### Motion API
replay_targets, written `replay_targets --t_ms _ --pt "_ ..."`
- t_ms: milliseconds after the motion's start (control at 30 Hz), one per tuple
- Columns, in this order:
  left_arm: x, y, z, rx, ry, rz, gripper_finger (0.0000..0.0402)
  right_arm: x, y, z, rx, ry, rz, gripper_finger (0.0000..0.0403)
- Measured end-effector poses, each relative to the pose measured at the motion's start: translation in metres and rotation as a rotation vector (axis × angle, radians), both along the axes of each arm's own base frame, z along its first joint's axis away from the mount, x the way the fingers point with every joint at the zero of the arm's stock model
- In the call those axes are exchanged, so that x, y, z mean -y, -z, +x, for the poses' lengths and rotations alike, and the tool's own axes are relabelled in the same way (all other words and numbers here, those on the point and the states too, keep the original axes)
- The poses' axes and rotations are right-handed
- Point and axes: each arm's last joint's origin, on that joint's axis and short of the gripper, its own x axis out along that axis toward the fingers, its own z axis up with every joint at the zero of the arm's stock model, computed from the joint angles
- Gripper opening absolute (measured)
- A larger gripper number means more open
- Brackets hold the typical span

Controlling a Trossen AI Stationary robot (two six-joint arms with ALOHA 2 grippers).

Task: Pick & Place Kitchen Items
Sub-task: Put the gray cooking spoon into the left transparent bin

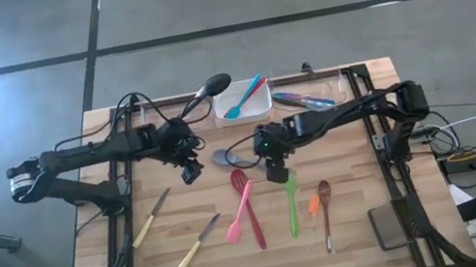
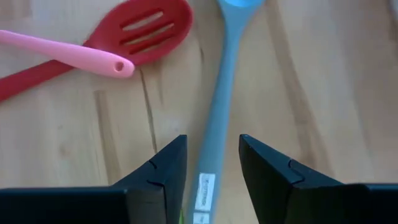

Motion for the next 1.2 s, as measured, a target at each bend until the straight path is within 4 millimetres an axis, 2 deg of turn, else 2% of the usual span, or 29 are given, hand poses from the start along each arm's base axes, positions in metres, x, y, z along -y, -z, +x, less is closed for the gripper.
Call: replay_targets --t_ms 167,433,600,733,900,1067,1200 --pt "-0.001 -0.002 0.002 0.033 0.005 0.013 0.0234 0.004 0.018 0.008 -0.037 -0.019 0.054 0.0158" --pt "-0.001 -0.003 0.003 0.044 0.006 0.016 0.0234 0.007 0.046 0.018 -0.072 -0.025 0.050 0.0168" --pt "0.000 -0.005 0.002 0.057 0.008 0.020 0.0234 0.011 0.063 0.021 -0.115 -0.003 0.013 0.0154" --pt "0.001 -0.008 0.001 0.074 0.014 0.027 0.0234 0.013 0.070 0.021 -0.138 0.004 0.016 0.0125" --pt "0.001 -0.012 0.000 0.103 0.016 0.038 0.0234 0.013 0.060 0.019 -0.114 0.013 0.004 0.0052" --pt "0.001 -0.014 0.000 0.119 0.018 0.045 0.0234 0.012 0.040 0.008 -0.122 0.006 -0.015 0.0051" --pt "0.001 -0.016 -0.001 0.128 0.022 0.051 0.0234 0.011 0.004 -0.008 -0.113 0.042 -0.055 0.0051"
